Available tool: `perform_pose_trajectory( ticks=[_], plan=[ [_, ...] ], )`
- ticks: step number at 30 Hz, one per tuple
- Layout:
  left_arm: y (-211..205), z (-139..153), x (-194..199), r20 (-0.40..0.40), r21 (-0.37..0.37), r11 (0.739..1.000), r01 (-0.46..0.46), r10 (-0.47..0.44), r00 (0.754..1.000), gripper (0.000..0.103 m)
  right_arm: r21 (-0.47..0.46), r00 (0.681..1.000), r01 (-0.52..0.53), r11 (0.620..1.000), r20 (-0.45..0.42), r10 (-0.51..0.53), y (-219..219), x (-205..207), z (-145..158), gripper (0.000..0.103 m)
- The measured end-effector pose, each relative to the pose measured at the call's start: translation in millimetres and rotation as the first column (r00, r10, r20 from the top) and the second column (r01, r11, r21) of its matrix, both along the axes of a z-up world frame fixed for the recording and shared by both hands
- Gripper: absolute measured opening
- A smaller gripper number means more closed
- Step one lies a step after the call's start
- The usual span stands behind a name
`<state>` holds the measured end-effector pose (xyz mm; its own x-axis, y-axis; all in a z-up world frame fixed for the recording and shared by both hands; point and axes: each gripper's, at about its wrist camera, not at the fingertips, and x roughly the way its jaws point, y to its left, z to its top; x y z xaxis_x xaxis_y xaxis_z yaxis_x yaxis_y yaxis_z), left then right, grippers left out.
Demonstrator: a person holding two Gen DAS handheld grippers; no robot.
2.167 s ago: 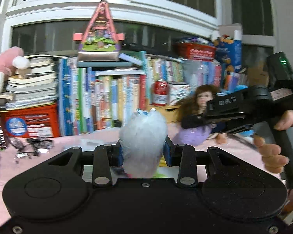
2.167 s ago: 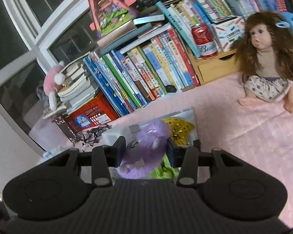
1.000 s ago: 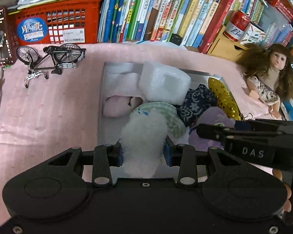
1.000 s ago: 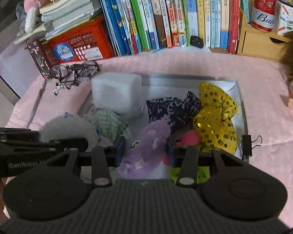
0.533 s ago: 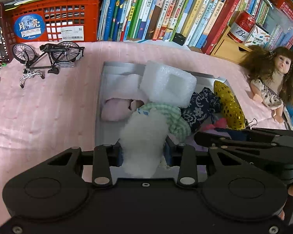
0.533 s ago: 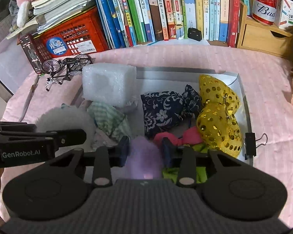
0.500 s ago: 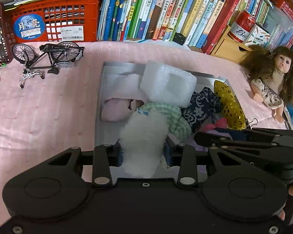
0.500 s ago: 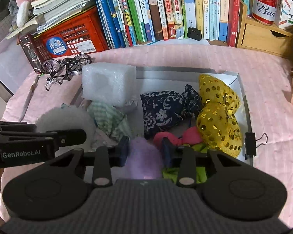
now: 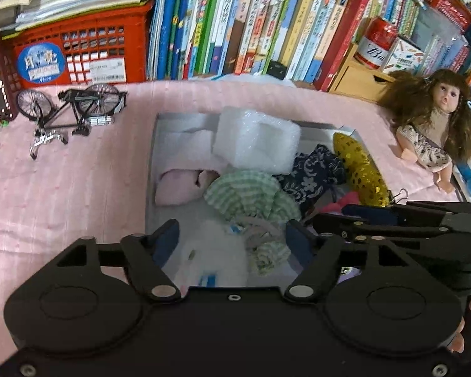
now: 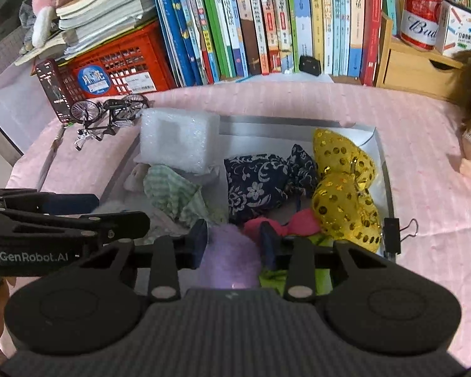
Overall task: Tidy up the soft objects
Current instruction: 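Lower the plush into the tray and open both tools, then withdraw both open tools from the tray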
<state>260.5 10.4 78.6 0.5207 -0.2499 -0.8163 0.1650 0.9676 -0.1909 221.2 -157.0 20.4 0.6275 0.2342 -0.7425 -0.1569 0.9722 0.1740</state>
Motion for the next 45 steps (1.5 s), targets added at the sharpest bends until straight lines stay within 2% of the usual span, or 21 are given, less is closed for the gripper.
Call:
perform_pose_trajectory(
  ticks=[3, 14, 23, 27, 32, 38, 45],
  plan=[
    [-2, 7, -4, 0.026, 0.008, 1.000, 0.005, -0.005, 1.000, 0.076, -0.006, 1.000, 0.001, 1.000, 0.025, -0.001, -2, -5, 6, 0.058],
    [-8, 35, -36, 0.166, 0.039, 0.998, 0.048, -0.054, 0.985, 0.080, -0.007, 0.991, 0.001, 1.000, 0.135, 0.000, -13, -34, 30, 0.069],
    [-7, 59, -75, 0.309, 0.076, 0.995, 0.061, -0.081, 0.948, 0.085, -0.021, 0.967, -0.002, 1.000, 0.255, 0.008, -21, -71, 51, 0.080],
    [-4, 66, -95, 0.355, 0.063, 0.996, 0.069, -0.087, 0.931, 0.086, -0.026, 0.954, -0.002, 1.000, 0.298, 0.009, -23, -88, 56, 0.083],
    [-3, 68, -119, 0.402, 0.063, 0.995, 0.078, -0.096, 0.911, 0.088, -0.040, 0.939, 0.010, 0.999, 0.343, 0.004, -24, -109, 58, 0.086],
    [-8, 64, -146, 0.454, 0.106, 0.990, 0.088, -0.128, 0.882, 0.090, -0.045, 0.922, 0.029, 0.999, 0.388, -0.009, -26, -130, 58, 0.088],
    [-4, 57, -156, 0.450, 0.084, 0.993, 0.079, -0.108, 0.886, 0.091, -0.080, 0.908, 0.060, 0.995, 0.419, -0.021, -25, -144, 50, 0.091]
  ],
)
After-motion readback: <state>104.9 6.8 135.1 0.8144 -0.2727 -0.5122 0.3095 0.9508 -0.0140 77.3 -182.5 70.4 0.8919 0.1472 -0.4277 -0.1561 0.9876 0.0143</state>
